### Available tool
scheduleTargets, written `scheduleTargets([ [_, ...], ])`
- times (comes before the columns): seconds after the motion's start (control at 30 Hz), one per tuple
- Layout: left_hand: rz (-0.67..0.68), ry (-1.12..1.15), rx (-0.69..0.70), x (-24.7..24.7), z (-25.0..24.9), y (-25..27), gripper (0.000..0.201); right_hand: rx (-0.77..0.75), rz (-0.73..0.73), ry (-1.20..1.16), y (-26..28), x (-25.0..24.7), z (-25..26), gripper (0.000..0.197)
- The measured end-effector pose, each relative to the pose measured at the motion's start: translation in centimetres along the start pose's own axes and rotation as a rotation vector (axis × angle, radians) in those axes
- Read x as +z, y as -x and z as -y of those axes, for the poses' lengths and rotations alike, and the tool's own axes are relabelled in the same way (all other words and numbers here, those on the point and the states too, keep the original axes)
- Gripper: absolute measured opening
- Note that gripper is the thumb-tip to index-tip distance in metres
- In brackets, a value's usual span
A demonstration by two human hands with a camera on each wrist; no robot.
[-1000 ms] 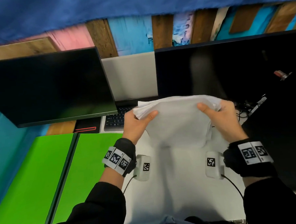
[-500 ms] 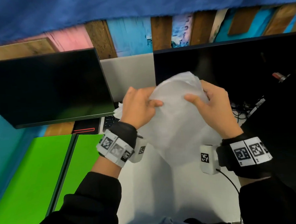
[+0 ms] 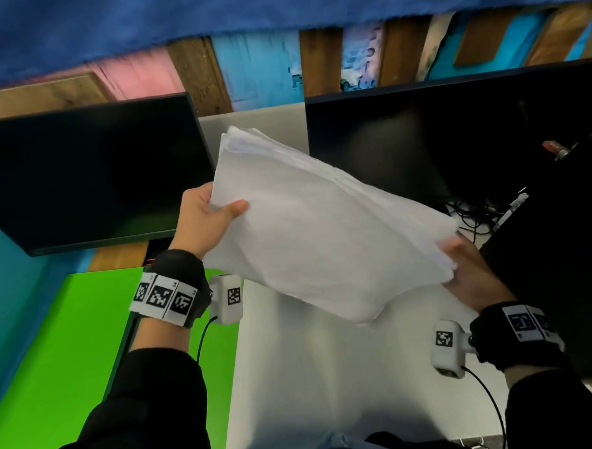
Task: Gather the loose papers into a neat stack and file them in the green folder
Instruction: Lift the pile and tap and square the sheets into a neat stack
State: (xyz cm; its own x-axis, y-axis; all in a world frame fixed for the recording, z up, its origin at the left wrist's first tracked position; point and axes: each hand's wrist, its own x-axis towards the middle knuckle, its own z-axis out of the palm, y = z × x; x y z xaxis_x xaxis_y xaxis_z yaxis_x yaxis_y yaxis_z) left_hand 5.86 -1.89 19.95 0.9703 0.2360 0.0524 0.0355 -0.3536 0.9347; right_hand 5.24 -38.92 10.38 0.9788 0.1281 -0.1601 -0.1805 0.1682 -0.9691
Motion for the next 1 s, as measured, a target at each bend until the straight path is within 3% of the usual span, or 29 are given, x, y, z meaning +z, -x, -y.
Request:
scheduleTargets([
  [0.07,-0.032,0.057,-0.038,0.3,1.1,0.2,0.025,0.092,-0.056,-0.134,0.0,0.7,0.3,0.036],
  [0.17,-0.056,0.152,-0.146,1.7,3.2,0.7,0.021,0.118,-0.036,-0.030,-0.3,2.1,0.1,0.020],
  [0.23,-0.062,0.211,-0.186,3.1,4.2,1.3,0.016,0.065,-0.164,0.089,-0.4,2.6,0.2,0.046],
  [0.33,-0.062,0.294,-0.168,4.0,4.2,2.1,0.020,-0.115,-0.359,0.117,-0.6,3.3,2.3,0.029],
  [0.4,-0.026,0.341,-0.126,3.7,4.3,2.6,0.020,-0.217,-0.332,0.112,-0.3,2.9,3.3,0.024],
  [0.47,0.048,0.278,-0.134,3.6,5.3,3.6,0.019,-0.222,-0.261,0.111,0.6,2.3,3.3,0.029],
  [0.57,0.158,0.211,-0.226,4.8,8.6,4.9,0.037,-0.023,-0.156,0.153,1.1,1.5,-0.1,0.044],
  [0.63,0.158,0.203,-0.326,6.1,10.8,5.4,0.049,0.167,-0.222,0.179,0.8,1.1,-3.1,0.038],
  [0.7,0.154,0.199,-0.368,6.9,11.7,5.6,0.047,0.240,-0.305,0.216,0.4,0.8,-4.8,0.042],
  [0.8,0.109,0.217,-0.315,7.1,11.5,5.1,0.036,0.164,-0.383,0.178,-0.2,0.6,-3.9,0.038],
  [0.9,0.090,0.255,-0.269,6.4,10.5,4.5,0.035,-0.009,-0.287,0.177,-0.1,0.1,-1.7,0.025],
  [1.0,0.076,0.305,-0.281,6.3,10.6,4.5,0.042,-0.047,-0.166,0.165,0.2,-0.4,-1.8,0.041],
])
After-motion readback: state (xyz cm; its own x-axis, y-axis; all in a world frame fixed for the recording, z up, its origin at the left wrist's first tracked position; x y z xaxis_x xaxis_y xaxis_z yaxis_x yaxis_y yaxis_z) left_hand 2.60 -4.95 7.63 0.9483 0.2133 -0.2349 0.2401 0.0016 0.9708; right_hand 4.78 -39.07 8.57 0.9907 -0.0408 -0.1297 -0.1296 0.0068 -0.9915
